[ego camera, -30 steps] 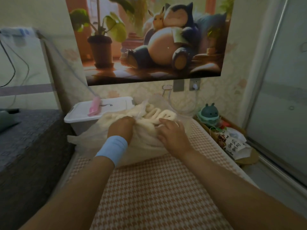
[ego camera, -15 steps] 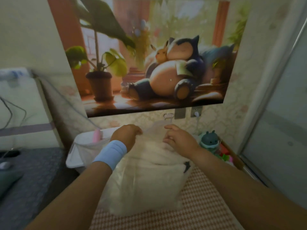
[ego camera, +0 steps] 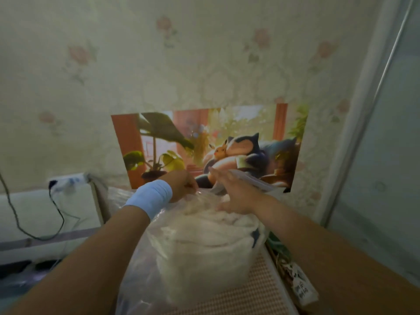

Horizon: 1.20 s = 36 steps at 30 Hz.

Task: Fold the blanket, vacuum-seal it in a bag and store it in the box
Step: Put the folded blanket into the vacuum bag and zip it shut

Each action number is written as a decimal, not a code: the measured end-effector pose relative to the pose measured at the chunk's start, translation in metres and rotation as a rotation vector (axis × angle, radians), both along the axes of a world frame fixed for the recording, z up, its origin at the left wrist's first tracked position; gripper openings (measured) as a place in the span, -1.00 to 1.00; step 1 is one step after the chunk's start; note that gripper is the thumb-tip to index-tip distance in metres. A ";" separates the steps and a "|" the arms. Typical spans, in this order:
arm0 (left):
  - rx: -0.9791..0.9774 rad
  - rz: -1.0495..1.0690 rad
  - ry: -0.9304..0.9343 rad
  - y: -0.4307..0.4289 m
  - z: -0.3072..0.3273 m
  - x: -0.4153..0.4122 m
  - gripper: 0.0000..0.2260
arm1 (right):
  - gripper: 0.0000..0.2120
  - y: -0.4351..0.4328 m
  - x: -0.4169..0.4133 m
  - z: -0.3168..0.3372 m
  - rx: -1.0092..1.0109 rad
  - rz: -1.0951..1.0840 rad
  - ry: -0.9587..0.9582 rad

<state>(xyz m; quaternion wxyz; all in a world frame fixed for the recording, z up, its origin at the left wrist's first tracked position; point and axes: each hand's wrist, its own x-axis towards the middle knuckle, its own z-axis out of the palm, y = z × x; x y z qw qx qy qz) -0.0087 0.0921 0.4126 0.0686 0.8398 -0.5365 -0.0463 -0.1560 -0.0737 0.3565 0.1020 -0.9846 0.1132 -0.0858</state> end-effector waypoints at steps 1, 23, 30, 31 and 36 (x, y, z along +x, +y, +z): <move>-0.028 0.004 0.011 0.009 0.011 -0.003 -0.84 | -0.12 0.006 0.001 0.014 0.009 0.016 0.031; -0.333 0.032 0.072 0.048 0.074 0.002 -0.74 | -0.63 0.046 -0.019 0.084 0.035 -0.170 -0.069; 0.352 0.225 -0.137 0.074 0.064 -0.007 -0.61 | -0.62 0.032 -0.018 0.089 0.015 -0.135 -0.030; 0.342 0.245 -0.122 0.073 0.061 -0.007 -0.65 | -0.64 0.029 -0.019 0.084 0.009 -0.132 -0.047; 0.133 0.261 -0.113 0.055 0.051 -0.003 -0.77 | -0.84 0.009 -0.026 0.082 -0.099 -0.219 0.072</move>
